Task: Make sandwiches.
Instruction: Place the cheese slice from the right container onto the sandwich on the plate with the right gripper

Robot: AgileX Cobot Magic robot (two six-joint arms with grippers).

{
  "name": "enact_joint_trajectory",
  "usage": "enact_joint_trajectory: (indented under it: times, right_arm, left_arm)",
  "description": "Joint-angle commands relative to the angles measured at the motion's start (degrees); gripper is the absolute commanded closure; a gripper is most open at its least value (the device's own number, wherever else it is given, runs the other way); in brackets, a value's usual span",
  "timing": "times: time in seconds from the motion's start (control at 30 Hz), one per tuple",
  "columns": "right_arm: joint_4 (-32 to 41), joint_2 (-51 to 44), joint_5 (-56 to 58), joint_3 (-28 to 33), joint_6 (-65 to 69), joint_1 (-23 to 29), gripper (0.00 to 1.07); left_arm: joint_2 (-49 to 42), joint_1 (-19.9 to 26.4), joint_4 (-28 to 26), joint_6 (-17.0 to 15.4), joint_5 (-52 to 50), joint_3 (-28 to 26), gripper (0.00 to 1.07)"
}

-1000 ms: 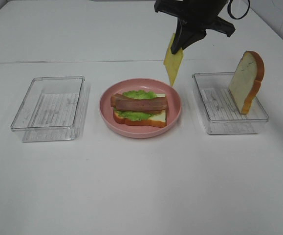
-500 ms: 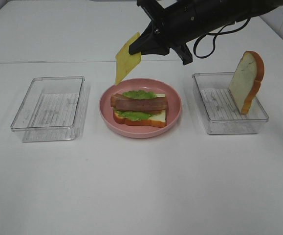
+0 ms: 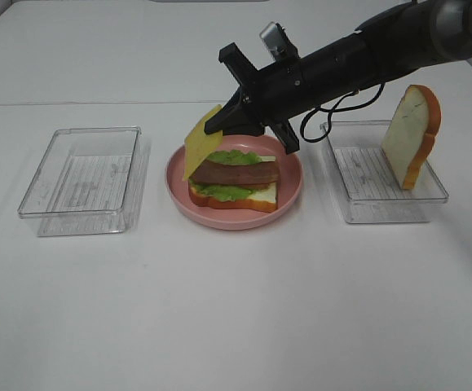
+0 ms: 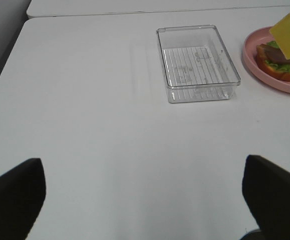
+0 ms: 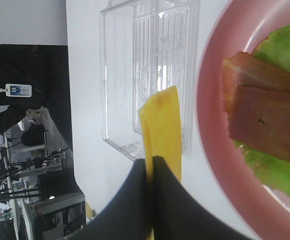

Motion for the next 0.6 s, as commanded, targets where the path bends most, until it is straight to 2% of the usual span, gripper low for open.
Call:
enact_joint_trajectory:
  times: [0.03,0.3,0.6]
  right_arm:
    - [-0.17,0.92,-0.92,-0.40,-0.63,0.06,1.07]
    - [-2.58,2.69,-2.64,-0.40,-0.63,0.06,1.07]
    - [-8.42,2.69,-5.21,-0.40,0.29,0.06,1.07]
  left_arm:
    - [-1.15,0.23,-0.57,-0.06,-0.17,0.17,0.07]
    - [-1.15,0.23,-0.57,-0.06,-0.17,0.17,0.07]
    - [-1.15,0.23,-0.57,-0.06,-0.17,0.17,0.07]
